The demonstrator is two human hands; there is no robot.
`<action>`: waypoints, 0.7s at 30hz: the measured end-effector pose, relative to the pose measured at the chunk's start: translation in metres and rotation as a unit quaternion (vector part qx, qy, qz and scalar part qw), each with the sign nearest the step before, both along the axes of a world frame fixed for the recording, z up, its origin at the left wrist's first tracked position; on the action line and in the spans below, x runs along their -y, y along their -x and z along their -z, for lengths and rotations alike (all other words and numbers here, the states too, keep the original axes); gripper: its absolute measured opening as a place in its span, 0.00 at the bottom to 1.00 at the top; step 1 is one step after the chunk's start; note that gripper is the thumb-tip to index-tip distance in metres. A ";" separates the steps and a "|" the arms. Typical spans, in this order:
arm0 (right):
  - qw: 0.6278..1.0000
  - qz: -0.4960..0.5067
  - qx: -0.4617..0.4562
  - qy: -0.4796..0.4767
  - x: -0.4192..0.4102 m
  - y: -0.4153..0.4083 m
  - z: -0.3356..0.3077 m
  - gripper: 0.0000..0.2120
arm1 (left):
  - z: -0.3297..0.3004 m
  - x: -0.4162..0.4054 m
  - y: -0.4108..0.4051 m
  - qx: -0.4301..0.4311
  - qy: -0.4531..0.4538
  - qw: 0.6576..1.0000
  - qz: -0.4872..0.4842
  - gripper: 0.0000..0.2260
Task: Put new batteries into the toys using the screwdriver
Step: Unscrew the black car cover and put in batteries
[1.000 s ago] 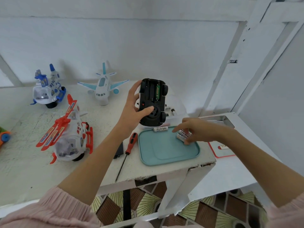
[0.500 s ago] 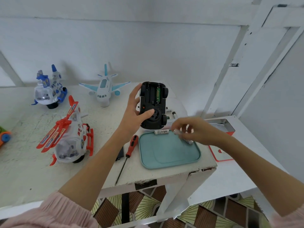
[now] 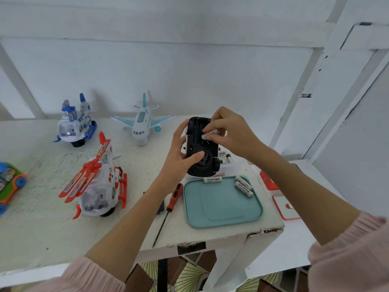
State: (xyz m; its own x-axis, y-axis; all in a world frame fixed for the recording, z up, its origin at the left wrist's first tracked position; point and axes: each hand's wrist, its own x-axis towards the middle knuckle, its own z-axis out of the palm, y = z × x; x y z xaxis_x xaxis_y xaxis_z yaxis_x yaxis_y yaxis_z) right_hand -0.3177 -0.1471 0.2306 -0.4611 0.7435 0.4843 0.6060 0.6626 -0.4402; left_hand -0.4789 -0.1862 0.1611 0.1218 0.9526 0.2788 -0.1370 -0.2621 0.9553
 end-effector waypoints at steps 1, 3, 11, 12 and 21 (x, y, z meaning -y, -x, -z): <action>1.000 0.011 -0.007 0.002 -0.003 0.002 0.000 0.08 | 0.000 0.000 0.000 0.002 0.004 1.000 0.000 0.33; 0.999 0.032 -0.030 0.010 -0.006 0.007 0.000 0.11 | 0.000 0.000 0.000 0.005 0.005 1.000 0.001 0.34; 0.989 0.079 -0.125 0.009 -0.010 0.020 0.006 0.09 | 0.001 0.000 -0.001 -0.002 0.005 1.000 -0.003 0.34; 0.990 0.082 -0.117 -0.011 -0.011 0.020 0.009 0.08 | 0.001 0.000 -0.001 -0.002 0.004 1.000 -0.004 0.34; 0.989 0.096 -0.070 -0.086 -0.008 0.017 0.029 0.14 | 0.003 0.000 -0.002 0.002 -0.002 1.000 -0.008 0.33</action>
